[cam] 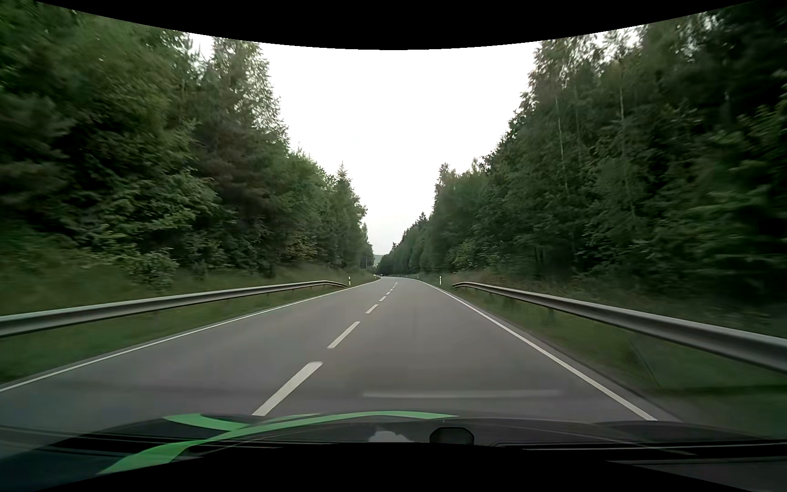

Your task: Follow the waypoints while adhering to traffic rules and regulations

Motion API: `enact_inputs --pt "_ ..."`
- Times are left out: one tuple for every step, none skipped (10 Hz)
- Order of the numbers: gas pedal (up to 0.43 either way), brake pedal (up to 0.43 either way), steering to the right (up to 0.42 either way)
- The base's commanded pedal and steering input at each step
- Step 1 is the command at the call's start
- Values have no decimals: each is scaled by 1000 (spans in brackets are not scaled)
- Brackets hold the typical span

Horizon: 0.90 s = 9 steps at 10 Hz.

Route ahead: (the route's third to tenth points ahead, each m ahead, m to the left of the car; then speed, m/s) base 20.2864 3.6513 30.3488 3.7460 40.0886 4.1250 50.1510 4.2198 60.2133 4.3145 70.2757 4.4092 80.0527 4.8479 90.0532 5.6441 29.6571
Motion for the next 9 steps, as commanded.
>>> enact_inputs --pt "311 0 -4" --pt "311 0 -4" --pt "299 0 -4" --pt "248 0 -4" --pt "228 0 -5" --pt "220 0 -5" --pt "220 0 -5" --pt "220 0 -5" --pt "220 0 -5"
